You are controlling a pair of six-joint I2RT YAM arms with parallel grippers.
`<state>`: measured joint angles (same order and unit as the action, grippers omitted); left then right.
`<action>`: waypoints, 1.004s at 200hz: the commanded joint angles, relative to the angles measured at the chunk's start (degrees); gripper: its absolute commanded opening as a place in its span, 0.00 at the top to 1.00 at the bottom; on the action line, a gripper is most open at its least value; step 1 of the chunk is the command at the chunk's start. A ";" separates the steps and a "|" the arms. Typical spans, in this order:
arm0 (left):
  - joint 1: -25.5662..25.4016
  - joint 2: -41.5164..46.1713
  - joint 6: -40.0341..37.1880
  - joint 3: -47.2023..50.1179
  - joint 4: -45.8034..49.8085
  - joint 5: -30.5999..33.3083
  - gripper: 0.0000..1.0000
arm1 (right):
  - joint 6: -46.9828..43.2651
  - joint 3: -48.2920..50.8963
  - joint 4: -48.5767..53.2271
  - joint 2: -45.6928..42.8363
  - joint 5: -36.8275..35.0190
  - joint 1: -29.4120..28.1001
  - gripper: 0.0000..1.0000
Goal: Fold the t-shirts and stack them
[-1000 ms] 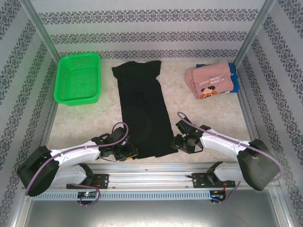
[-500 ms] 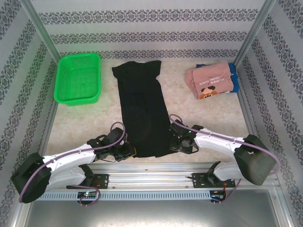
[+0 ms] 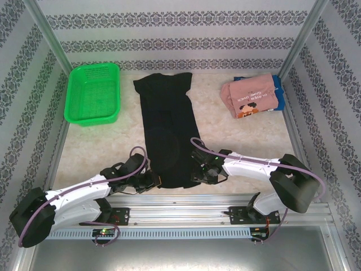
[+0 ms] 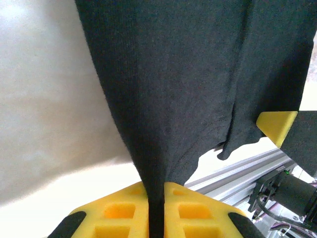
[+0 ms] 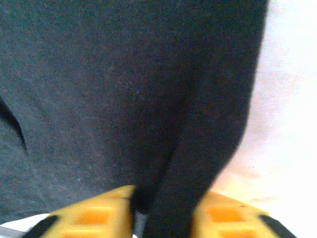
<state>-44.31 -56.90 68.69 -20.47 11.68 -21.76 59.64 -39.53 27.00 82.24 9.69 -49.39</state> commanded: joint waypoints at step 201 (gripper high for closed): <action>9.87 17.64 -3.17 -14.46 24.28 -0.78 0.94 | 1.39 -15.33 15.68 -16.36 -2.63 -0.23 1.00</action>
<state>-41.43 -35.03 68.86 -31.81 38.83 -18.55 68.88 -48.34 38.98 62.37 5.39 -55.05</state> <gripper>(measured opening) 0.060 0.091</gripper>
